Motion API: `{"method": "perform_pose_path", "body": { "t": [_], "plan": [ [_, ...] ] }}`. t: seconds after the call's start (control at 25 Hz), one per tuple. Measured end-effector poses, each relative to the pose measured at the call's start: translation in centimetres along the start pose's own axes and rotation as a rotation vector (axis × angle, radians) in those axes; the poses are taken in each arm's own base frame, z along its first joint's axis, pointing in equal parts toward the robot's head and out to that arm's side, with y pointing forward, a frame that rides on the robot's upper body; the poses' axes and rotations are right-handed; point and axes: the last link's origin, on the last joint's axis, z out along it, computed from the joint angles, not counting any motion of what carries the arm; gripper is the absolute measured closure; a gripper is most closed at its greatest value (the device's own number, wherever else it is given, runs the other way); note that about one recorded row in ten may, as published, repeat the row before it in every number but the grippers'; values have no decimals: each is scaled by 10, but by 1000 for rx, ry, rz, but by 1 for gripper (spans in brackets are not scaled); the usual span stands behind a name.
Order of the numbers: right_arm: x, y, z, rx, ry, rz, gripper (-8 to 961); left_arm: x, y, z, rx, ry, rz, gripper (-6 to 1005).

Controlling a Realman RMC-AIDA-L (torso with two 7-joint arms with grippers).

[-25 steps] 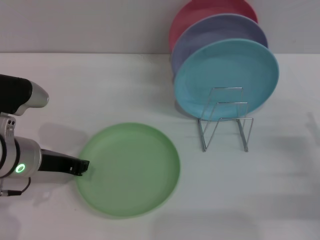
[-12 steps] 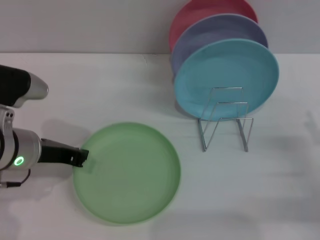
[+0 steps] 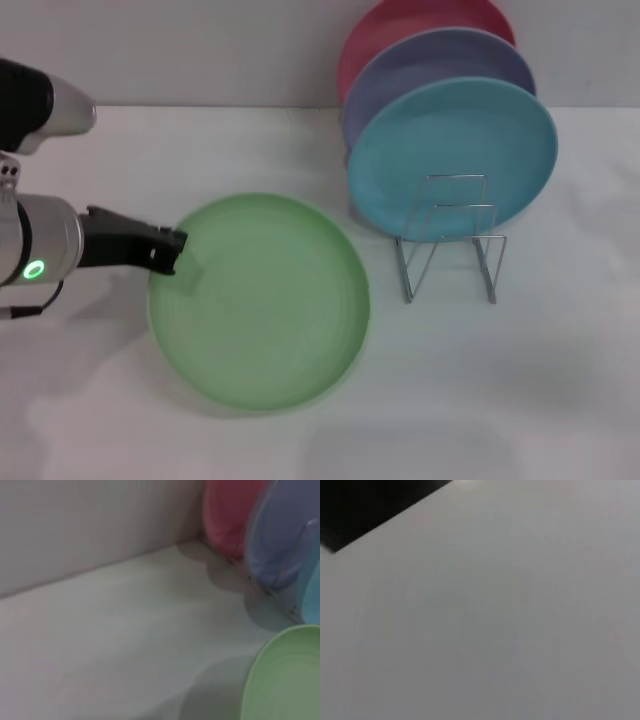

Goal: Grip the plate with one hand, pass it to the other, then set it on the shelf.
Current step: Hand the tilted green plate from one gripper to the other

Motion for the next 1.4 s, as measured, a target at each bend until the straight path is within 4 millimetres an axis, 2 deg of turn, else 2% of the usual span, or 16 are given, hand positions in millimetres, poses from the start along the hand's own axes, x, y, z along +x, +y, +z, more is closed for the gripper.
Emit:
{"method": "perform_pose_path", "body": {
  "t": [0.16,0.36,0.4,0.44,0.56,0.6,0.64,0.8,0.88,1.0,1.4],
  "plan": [
    [13,7,72,-90,168,82,127,8,2,-8,9,39,22,962],
    [25,26,153,-175,498,196,128,17,2,-15,28,96,34,962],
    [25,38,181,-218,605,217,128,17,2,-15,28,96,34,962],
    [25,38,181,-218,605,217,128,21,0,-18,42,127,34,962],
    [24,60,210,-297,777,193,128,25,-3,-21,63,168,34,963],
    [29,74,220,-319,925,145,128,28,-5,-22,76,192,37,963],
    [29,74,220,-319,925,145,128,28,-5,-22,79,197,40,963],
    [42,86,227,-282,1263,82,128,31,-7,-23,93,224,54,963],
    [43,88,228,-286,1308,86,128,32,-7,-24,94,226,54,963],
    [46,104,229,-371,1413,111,128,33,-7,-24,91,233,50,962],
    [71,120,213,-439,1504,123,127,34,-2,-23,79,235,55,962]
  ]
}}
